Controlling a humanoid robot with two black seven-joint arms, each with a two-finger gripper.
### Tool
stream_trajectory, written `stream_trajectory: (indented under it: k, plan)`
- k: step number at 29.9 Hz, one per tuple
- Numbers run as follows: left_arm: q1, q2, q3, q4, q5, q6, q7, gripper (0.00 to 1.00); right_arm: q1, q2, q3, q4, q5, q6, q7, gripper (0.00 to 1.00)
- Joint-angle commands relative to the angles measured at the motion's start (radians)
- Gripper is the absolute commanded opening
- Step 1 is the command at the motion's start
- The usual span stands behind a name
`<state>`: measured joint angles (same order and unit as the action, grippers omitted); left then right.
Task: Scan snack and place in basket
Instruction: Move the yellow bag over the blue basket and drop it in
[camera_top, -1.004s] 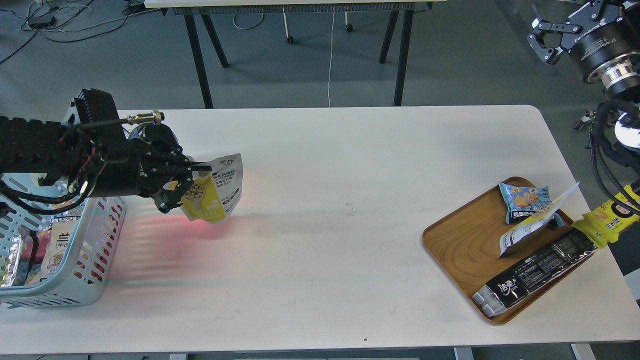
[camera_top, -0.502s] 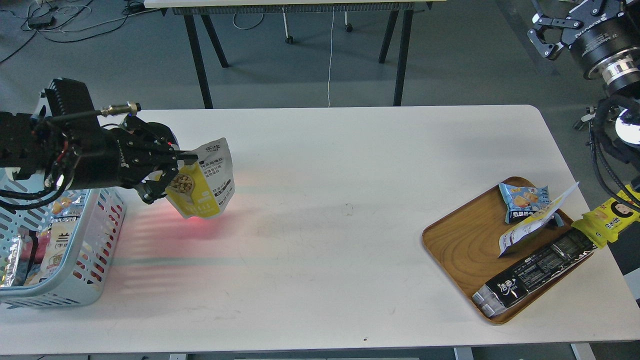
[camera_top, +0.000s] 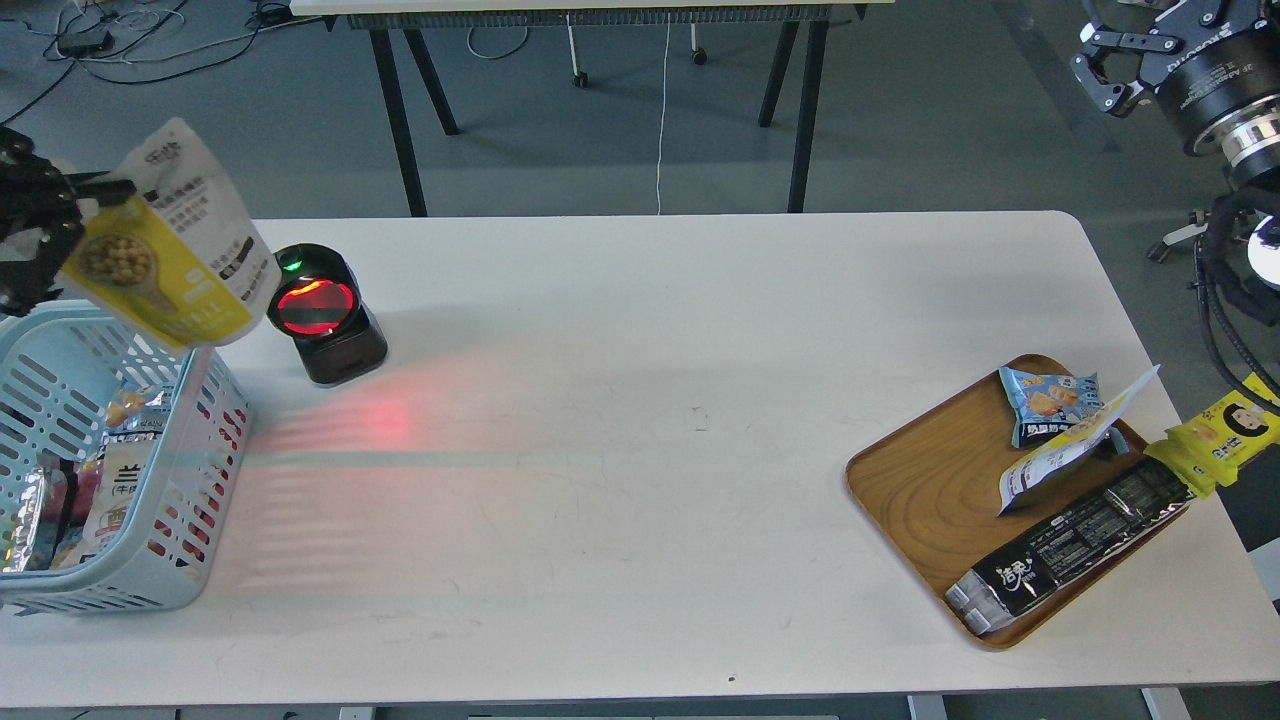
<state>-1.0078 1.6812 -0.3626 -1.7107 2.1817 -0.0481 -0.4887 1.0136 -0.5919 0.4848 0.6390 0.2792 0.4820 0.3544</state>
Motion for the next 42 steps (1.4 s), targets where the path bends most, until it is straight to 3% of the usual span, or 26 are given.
stream_trajectory:
  k: [1,7,16,38,42]
  plan:
    - [0.002,0.064,0.086,0.037,0.0,0.036,0.0,0.02,0.0,-0.003,0.0,0.001,0.0,0.0,0.0,0.99]
    - [0.002,0.064,0.292,0.098,0.0,0.233,0.0,0.02,0.0,-0.006,0.0,-0.001,0.0,0.001,0.0,0.99]
    - [0.002,0.064,0.395,0.183,0.0,0.338,0.0,0.02,0.0,-0.006,0.0,0.004,0.0,0.001,0.0,0.99]
    - [0.002,0.064,0.41,0.26,0.0,0.358,0.0,0.03,0.0,-0.011,-0.002,0.005,-0.001,0.001,0.0,0.99]
    - [0.002,0.064,0.412,0.27,0.0,0.356,0.0,0.07,0.0,-0.009,0.0,0.005,-0.002,0.001,0.0,0.99]
